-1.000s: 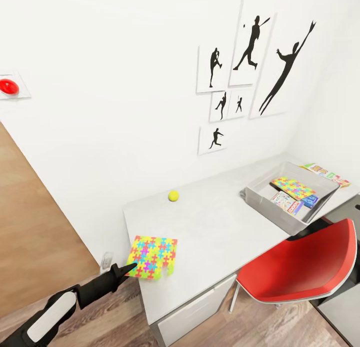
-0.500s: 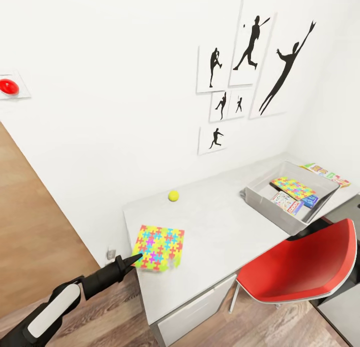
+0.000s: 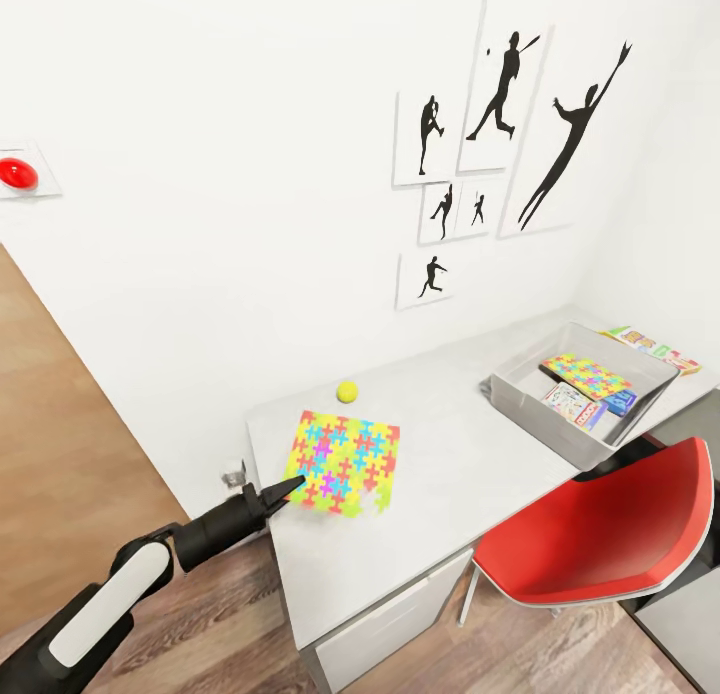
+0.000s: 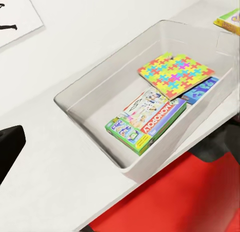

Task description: Put all the toys in the child's room - the three board games (two on the bed and one on the table), the two jigsaw puzzles on the table, and the tennis ball on the table - inside the toy box on the table in the child's room.

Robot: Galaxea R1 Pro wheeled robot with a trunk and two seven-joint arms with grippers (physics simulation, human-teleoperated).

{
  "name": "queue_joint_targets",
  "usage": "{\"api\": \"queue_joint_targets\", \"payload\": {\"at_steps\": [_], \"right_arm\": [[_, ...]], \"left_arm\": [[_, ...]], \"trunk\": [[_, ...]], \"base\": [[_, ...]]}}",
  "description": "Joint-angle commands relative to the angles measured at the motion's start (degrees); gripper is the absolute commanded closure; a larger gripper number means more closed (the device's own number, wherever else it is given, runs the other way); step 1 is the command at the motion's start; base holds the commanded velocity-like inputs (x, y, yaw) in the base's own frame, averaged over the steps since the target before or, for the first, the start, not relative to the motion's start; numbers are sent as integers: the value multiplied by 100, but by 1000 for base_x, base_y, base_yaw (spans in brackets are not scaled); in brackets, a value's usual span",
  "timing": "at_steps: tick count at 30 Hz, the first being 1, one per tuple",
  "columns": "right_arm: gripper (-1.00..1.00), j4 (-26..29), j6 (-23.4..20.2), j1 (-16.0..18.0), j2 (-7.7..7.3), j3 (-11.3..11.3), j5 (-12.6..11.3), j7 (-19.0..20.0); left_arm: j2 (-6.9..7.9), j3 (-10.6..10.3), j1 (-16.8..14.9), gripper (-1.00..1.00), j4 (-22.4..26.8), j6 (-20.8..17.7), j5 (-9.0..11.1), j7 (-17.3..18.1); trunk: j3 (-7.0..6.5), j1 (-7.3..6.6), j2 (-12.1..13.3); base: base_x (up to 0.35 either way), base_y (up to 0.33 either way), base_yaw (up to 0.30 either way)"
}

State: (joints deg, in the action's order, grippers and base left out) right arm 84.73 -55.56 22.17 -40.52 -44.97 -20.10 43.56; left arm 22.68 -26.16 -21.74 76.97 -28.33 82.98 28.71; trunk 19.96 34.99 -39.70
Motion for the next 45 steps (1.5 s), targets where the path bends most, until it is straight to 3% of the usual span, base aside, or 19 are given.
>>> {"api": "queue_joint_targets", "payload": {"at_steps": [1, 6, 16, 26, 37, 45], "right_arm": [[-100, 0, -25, 7, -40, -7, 20, 32], [-100, 0, -21, 7, -136, -10, 19, 31], [-100, 0, -3, 7, -191, -12, 15, 30], [-100, 0, -1, 7, -200, -7, 15, 31], [-100, 0, -19, 7, -194, -4, 10, 37], [-100, 0, -23, 7, -193, 2, 1, 38]], "left_arm": [[6, -10, -5, 100, 112, -28, 42, -18], [4, -23, -5, 100, 392, -31, 47, -27], [-25, -58, -5, 100, 804, -32, 53, -76], [-39, -91, -4, 100, 968, -27, 59, -616], [-45, -444, -5, 100, 1041, -5, 61, -903], [-137, -516, -5, 100, 1089, -8, 61, -930]], "trunk": [[8, 2, -6], [8, 2, -6], [8, 2, -6], [8, 2, -6], [8, 2, -6], [-136, -174, 315]], "base": [[0, 0, 0], [0, 0, 0], [0, 0, 0], [0, 0, 0], [0, 0, 0], [0, 0, 0]]}}
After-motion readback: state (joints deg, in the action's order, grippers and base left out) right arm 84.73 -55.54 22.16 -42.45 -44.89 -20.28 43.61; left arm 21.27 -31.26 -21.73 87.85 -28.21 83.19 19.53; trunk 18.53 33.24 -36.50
